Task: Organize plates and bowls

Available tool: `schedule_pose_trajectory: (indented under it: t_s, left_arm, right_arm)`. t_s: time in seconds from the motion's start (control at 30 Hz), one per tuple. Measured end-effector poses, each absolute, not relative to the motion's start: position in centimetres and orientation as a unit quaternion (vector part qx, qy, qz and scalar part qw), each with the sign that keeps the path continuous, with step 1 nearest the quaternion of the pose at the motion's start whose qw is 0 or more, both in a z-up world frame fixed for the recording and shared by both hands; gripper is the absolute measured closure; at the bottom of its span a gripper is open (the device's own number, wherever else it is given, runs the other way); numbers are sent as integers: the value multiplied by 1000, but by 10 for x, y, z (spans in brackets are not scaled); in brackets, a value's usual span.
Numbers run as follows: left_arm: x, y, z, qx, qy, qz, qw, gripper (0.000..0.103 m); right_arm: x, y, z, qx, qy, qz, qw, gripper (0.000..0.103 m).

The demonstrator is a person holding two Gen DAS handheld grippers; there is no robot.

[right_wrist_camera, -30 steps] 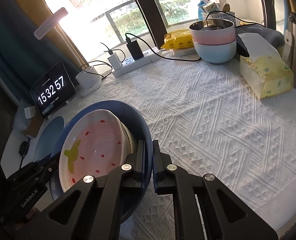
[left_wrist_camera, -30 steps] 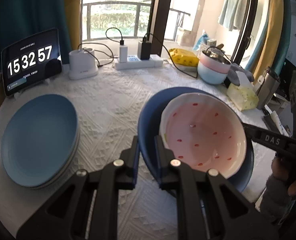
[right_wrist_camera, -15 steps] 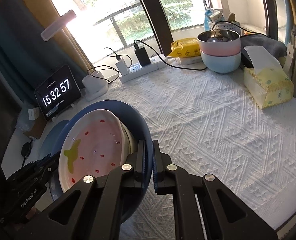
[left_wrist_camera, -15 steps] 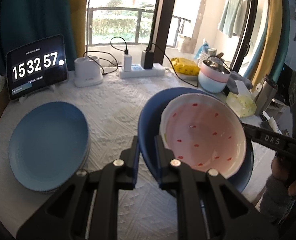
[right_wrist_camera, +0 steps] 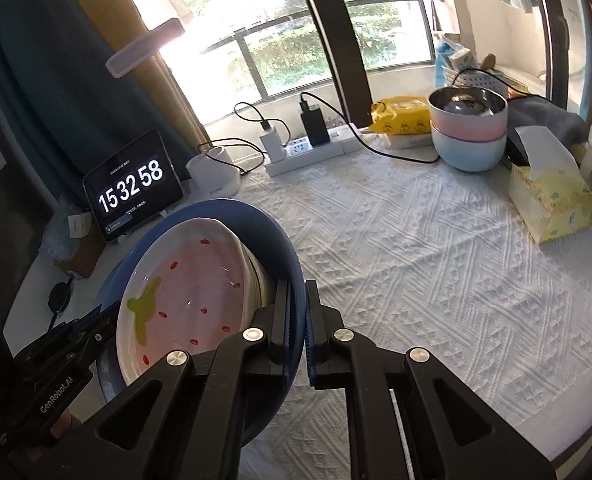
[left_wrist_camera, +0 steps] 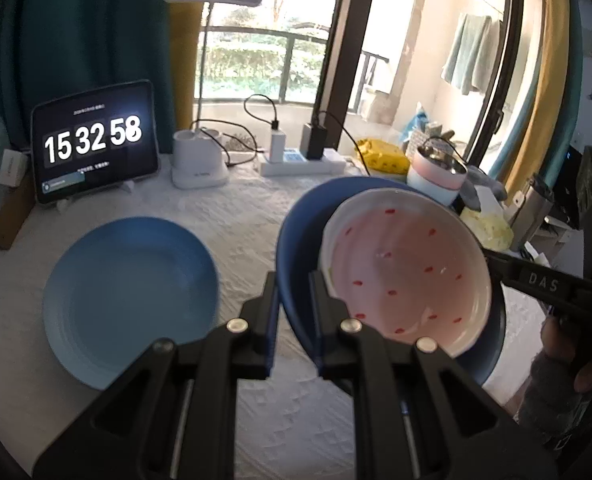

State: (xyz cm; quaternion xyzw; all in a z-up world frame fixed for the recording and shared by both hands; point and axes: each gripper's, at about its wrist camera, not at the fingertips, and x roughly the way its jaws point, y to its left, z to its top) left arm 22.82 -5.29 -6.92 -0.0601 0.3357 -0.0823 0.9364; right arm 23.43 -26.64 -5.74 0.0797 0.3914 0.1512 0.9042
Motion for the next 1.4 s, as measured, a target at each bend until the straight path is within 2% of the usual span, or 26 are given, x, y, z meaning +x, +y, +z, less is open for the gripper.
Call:
schedule_pose_trajectory:
  t_s: [1.4]
  left_arm:
    - [218,73,-49,-94,309,33,946,91]
  right_arm:
    - [269,-118,-60,42,405,255,877,94]
